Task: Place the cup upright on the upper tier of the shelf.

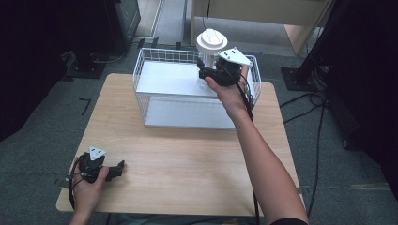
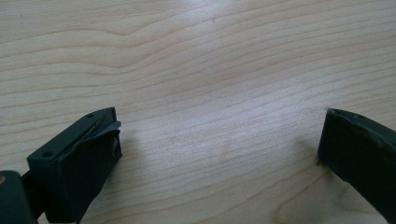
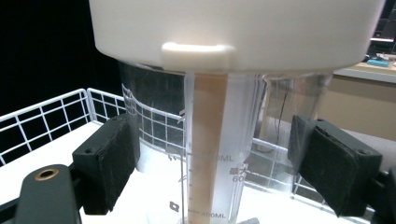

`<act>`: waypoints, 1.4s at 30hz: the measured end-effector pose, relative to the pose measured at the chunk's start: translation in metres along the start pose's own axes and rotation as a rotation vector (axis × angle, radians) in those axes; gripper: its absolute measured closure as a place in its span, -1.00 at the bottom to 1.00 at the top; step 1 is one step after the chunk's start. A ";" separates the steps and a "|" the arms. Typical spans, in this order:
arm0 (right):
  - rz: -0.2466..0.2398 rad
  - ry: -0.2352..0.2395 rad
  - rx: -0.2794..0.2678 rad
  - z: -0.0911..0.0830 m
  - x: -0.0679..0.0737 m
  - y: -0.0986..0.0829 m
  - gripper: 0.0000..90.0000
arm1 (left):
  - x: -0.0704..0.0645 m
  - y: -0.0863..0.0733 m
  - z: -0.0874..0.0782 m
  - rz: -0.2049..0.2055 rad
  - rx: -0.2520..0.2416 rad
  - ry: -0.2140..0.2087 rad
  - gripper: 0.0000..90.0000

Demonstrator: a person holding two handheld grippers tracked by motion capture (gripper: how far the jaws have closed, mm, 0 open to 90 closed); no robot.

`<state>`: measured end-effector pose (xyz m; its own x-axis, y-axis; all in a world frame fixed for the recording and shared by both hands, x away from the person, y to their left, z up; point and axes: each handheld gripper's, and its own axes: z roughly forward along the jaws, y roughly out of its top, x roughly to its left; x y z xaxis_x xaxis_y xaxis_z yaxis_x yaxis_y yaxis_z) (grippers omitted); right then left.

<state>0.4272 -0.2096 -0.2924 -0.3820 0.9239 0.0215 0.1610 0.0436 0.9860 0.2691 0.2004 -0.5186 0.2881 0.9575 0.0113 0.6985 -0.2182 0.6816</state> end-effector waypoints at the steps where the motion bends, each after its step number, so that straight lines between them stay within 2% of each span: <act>1: 0.004 0.003 -0.003 0.000 -0.001 -0.001 -0.64 | 0.000 0.000 0.000 0.001 0.001 0.000 -1.00; 9: 0.000 0.007 -0.007 0.003 -0.002 -0.003 -0.64 | 0.000 0.000 0.000 0.002 0.002 0.000 -1.00; 25: 0.000 -0.024 0.037 0.030 0.000 0.006 -0.64 | 0.000 0.000 0.000 0.003 -0.001 0.002 -1.00; 29: 0.017 0.016 0.051 0.027 -0.004 0.009 -0.71 | 0.000 0.000 0.000 0.003 -0.001 0.002 -1.00; 30: 0.027 0.024 0.052 0.025 -0.005 0.009 -0.79 | 0.000 0.000 0.000 0.002 -0.001 0.002 -1.00; 33: 0.025 0.032 0.059 0.019 -0.008 0.012 -0.88 | 0.000 0.000 0.000 0.003 -0.001 0.002 -1.00; 37: -0.003 0.026 0.087 0.013 -0.008 0.011 -0.89 | 0.000 0.000 0.000 0.002 -0.001 0.002 -1.00; 42: -0.030 0.027 0.093 0.002 -0.010 0.004 -0.90 | 0.000 0.000 0.000 0.002 -0.001 0.001 -1.00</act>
<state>0.4337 -0.2177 -0.2893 -0.4124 0.9110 -0.0024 0.2325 0.1078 0.9666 0.2692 0.2005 -0.5186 0.2887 0.9573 0.0137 0.6974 -0.2201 0.6821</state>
